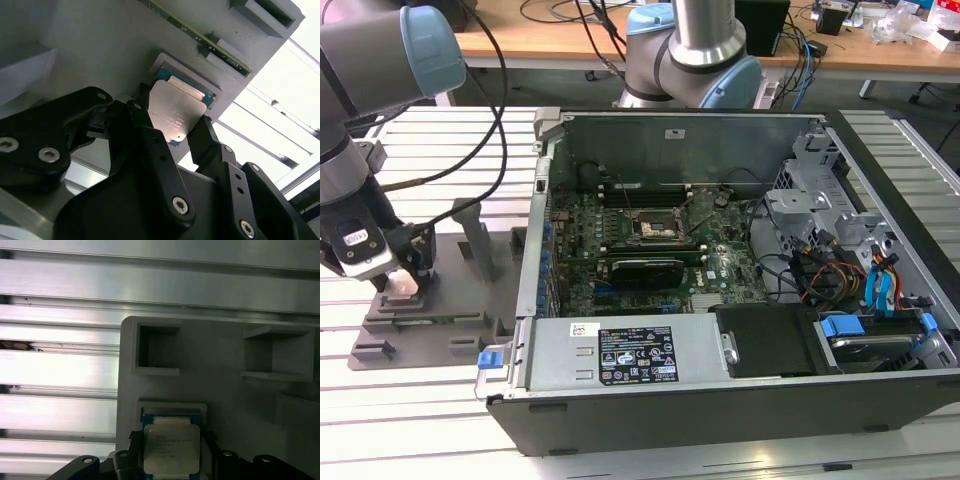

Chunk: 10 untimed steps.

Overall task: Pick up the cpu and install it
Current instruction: 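Pick up the cpu and move it towards the insertion slot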

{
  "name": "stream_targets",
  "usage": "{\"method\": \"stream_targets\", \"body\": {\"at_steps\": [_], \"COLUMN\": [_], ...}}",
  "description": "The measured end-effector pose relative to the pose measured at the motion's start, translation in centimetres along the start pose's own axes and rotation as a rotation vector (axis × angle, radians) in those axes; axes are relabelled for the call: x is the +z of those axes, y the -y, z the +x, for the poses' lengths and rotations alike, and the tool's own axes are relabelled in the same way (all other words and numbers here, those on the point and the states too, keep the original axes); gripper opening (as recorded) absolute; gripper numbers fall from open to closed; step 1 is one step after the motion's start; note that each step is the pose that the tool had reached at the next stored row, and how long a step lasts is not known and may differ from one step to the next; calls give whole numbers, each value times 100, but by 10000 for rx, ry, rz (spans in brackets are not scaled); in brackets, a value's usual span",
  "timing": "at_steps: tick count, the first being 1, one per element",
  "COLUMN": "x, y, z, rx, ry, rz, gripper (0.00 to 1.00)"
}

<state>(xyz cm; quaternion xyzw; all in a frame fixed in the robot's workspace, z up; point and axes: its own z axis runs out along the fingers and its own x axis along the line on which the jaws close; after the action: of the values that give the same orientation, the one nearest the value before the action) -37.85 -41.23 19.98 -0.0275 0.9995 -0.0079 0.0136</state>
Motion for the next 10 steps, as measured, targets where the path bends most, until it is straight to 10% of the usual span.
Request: {"method": "stream_targets", "body": {"at_steps": [10], "x": [-143], "y": [2], "z": [-4], "rx": [0], "ry": [0], "rz": [0], "gripper": [55]}}
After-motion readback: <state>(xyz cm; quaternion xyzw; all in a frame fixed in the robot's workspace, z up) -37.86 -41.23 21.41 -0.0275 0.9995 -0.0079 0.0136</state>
